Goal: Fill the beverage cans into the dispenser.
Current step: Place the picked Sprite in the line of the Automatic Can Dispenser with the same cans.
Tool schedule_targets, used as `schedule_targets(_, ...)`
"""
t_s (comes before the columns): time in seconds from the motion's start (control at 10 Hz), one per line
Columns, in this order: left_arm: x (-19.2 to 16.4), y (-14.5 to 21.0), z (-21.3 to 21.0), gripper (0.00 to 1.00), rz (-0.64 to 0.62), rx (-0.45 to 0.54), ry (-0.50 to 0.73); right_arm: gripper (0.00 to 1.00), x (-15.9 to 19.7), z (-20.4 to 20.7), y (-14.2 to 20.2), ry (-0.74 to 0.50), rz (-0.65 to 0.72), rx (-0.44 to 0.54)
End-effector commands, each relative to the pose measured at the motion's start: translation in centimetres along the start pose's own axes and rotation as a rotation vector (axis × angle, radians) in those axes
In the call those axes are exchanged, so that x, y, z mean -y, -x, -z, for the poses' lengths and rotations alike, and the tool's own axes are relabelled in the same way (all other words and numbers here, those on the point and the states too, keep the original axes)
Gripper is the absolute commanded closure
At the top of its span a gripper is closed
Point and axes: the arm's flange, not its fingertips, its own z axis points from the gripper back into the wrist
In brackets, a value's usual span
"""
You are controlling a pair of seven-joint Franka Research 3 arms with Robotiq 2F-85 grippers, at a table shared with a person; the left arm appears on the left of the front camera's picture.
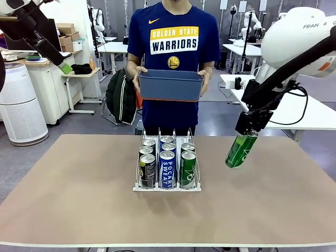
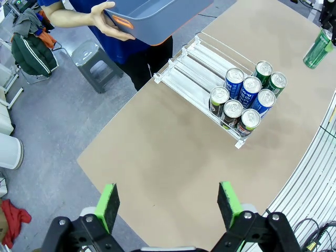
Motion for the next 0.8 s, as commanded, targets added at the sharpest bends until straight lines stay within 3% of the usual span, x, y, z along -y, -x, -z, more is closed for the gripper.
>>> schedule_targets(0.0, 0.2, 0.6, 0.1, 0.0, -0.004, -0.005, 0.001, 0.42, 0.1, -0.9, 0.6, 0.021, -0.001, 0.019)
schedule_targets(0.2, 0.2, 0.6, 0.1, 0.0, -0.004, -0.005, 0.001, 0.42, 0.0, -0.7, 0.3, 0.007, 0.002, 0.014)
schedule_targets(0.5, 0.2, 0.6, 0.1, 0.0, -0.004, -0.005, 0.001, 0.42, -4.2, 1.2, -0.1, 0.09, 0.283, -0.049)
schedule_targets(0.6, 0.2, 0.6, 0.1, 0.0, -0.004, -0.005, 0.001, 0.42, -6.2, 2.2, 0.0, 0.052, 0.274, -0.109)
schedule_targets(0.7, 0.2, 0.6, 0.1, 0.0, -0.004, -0.005, 0.001, 0.42, -7.5, 2.5, 0.3, 0.096, 0.27, -0.139)
